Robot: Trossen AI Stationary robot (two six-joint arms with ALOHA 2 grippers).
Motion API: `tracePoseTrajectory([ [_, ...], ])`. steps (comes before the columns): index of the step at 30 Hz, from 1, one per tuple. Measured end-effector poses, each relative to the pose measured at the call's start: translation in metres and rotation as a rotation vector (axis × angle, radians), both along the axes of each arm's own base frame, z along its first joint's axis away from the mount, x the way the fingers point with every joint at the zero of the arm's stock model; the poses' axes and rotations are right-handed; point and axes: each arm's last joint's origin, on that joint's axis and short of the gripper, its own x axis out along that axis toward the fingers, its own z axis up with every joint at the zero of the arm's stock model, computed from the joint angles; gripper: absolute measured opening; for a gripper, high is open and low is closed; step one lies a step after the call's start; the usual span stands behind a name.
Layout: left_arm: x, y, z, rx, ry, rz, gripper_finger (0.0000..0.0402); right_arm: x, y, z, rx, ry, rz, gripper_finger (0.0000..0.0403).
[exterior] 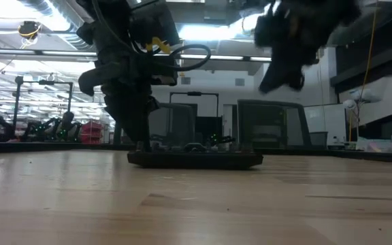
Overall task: Prefit tool cases
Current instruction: Remove the blue socket bit from the black prefit tool case
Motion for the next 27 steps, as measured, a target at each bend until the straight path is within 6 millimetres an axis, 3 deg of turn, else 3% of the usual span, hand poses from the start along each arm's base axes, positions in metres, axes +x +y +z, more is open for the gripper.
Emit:
tracePoseTrajectory([
  [5, 0.000, 0.000, 0.000, 0.001, -0.006, 0.009, 0.0000, 0.016, 0.006, -0.041, 0.103, -0.048, -0.104, 0.0001],
  [12, 0.001, 0.000, 0.000, -0.005, -0.015, 0.025, 0.0000, 0.038, 0.033, -0.071, 0.213, -0.096, -0.110, 0.0000],
  [18, 0.002, 0.001, 0.000, -0.010, -0.023, 0.049, 0.0000, 0.041, 0.049, -0.078, 0.203, -0.135, -0.160, 0.0000],
  [27, 0.004, 0.001, 0.001, -0.015, -0.048, 0.057, 0.0000, 0.042, 0.048, -0.089, 0.142, -0.116, -0.246, 0.0000],
])
